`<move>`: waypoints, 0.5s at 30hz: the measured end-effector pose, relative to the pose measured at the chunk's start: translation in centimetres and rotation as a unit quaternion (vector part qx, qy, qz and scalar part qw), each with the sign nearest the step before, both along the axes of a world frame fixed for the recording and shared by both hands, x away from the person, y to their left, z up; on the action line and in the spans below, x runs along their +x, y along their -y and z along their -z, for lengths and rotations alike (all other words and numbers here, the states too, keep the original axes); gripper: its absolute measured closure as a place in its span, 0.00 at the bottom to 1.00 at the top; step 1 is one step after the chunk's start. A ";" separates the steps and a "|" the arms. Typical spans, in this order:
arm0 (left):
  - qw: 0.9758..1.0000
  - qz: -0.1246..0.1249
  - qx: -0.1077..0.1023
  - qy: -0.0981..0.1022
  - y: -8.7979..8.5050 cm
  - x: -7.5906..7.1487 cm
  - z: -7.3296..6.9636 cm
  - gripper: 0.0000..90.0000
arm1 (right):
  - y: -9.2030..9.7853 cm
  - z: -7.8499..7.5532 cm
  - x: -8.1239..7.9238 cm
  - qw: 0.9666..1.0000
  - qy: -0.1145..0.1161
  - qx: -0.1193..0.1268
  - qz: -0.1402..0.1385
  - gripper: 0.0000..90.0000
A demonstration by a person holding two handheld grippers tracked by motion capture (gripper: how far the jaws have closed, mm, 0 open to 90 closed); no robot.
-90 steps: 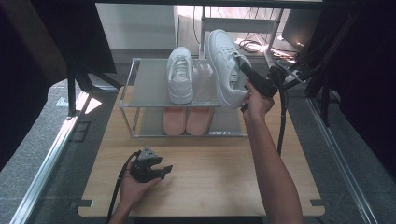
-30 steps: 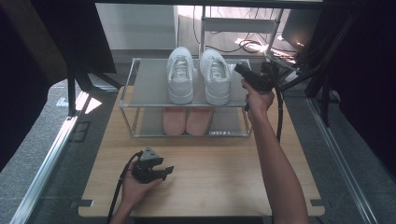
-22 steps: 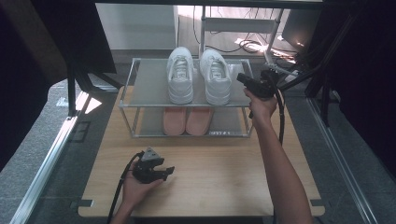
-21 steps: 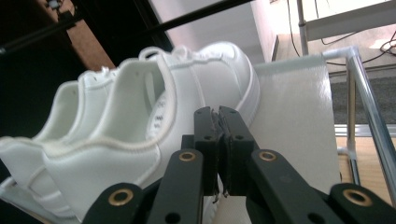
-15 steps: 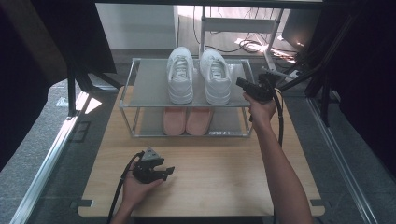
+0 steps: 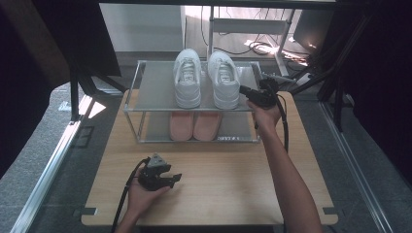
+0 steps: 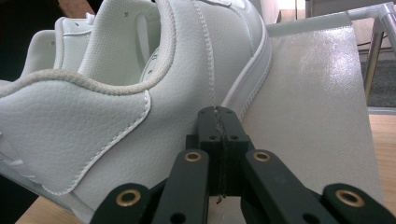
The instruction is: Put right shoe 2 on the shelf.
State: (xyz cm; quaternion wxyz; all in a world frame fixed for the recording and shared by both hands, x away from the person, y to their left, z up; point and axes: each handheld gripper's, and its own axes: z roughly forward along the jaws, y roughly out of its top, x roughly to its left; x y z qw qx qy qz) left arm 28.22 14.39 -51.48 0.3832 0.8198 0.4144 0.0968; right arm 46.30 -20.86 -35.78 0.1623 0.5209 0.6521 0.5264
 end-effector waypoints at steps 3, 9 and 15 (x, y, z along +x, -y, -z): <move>1.000 0.001 0.000 -0.001 0.1 0.0 0.1 0.47 | -0.1 0.0 0.0 1.000 -0.001 0.003 -0.001 1.00; 1.000 0.003 0.002 -0.001 0.2 0.0 0.2 0.47 | -0.8 0.1 0.0 1.000 -0.007 0.017 -0.012 1.00; 1.000 0.004 0.002 0.001 0.2 0.1 0.1 0.47 | -2.0 0.0 0.1 0.999 -0.013 0.025 -0.027 1.00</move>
